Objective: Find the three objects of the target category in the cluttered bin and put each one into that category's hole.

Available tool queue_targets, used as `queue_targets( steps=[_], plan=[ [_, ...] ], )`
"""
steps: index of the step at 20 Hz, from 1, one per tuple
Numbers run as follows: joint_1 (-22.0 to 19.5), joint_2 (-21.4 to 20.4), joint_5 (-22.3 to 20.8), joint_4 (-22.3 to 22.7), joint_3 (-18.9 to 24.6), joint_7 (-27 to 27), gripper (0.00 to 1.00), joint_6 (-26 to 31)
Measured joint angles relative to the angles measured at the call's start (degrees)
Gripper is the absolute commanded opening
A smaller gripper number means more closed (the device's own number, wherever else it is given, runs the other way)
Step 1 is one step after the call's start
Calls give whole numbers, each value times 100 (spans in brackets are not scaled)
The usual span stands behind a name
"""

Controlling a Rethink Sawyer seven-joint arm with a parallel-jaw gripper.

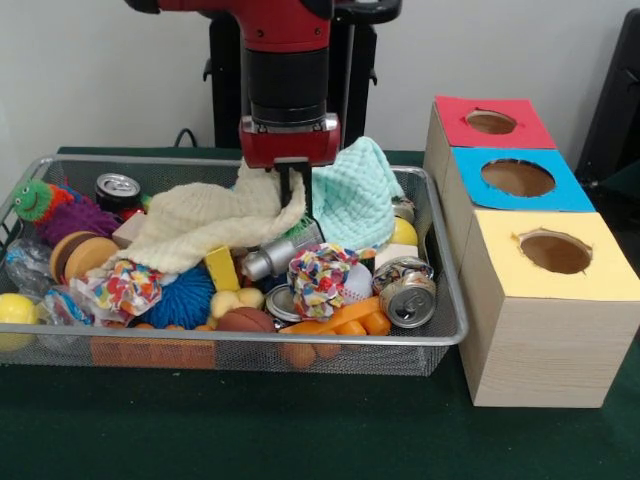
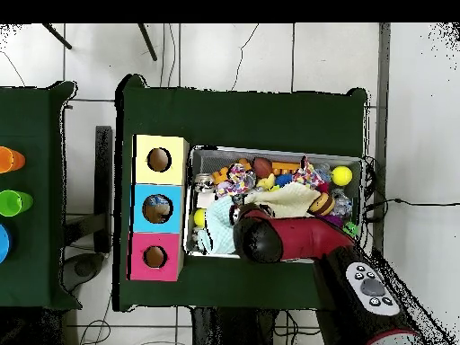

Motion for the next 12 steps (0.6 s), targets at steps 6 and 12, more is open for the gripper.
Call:
queue_targets(
  steps=[6,12],
  plan=[
    [94,6,294,0,16,0,0,-14],
    [137,20,515,1,27,0,0,-77]
  ],
)
